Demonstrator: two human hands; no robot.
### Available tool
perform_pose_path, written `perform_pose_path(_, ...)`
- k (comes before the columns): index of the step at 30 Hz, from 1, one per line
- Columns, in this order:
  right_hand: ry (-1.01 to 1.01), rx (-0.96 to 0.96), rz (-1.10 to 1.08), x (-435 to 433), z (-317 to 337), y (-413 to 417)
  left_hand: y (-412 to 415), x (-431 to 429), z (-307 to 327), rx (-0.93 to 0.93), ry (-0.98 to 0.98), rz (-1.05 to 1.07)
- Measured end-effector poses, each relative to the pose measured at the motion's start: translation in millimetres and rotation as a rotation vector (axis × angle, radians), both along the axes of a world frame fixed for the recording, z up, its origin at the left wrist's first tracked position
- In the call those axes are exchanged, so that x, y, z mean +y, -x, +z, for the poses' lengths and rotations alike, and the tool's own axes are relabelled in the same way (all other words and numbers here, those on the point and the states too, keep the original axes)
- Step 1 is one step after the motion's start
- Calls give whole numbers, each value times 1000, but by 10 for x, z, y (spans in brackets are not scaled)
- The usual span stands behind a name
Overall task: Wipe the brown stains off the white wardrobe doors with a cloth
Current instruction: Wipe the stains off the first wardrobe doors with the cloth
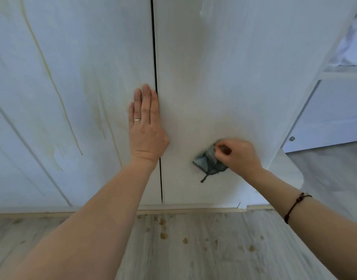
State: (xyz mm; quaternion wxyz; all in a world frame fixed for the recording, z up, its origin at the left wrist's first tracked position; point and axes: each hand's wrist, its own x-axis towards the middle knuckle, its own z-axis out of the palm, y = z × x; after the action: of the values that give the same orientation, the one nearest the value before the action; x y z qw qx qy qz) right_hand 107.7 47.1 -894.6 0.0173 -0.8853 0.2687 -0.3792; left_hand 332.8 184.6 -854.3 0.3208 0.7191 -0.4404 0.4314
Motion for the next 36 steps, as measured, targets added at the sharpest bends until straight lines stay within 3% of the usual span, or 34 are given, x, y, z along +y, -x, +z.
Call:
perform_pose_path(2,57,-268,16,88,374,-173,0,-13,-14,-5,-4,-6)
perform_pose_path(6,-168,-649,85,305,1086,-564,-5,24,29,6,-1,-19)
perform_pose_path(8,-222,-632,138,504,1172,-786,20,48,65,7,-9,-25)
perform_pose_path(10,-236,-471,226,787,1013,-1018,11,80,80,14,-38,-17)
perform_pose_path(13,-109,-316,273,957,718,-1298,-137,91,37,-9,-85,21)
perform_pose_path(21,99,-564,297,839,730,-1510,-256,42,120,-137,-42,100)
perform_pose_path(25,81,-775,193,840,836,-1658,-306,155,320,-256,-11,-49)
perform_pose_path(29,-30,-949,151,918,941,-1758,-396,418,583,-230,-71,-208)
perform_pose_path(34,11,-856,147,988,996,-1786,-556,748,674,-188,-76,-256)
perform_pose_path(36,49,-791,145,998,951,-1776,-634,799,664,-170,-165,-250)
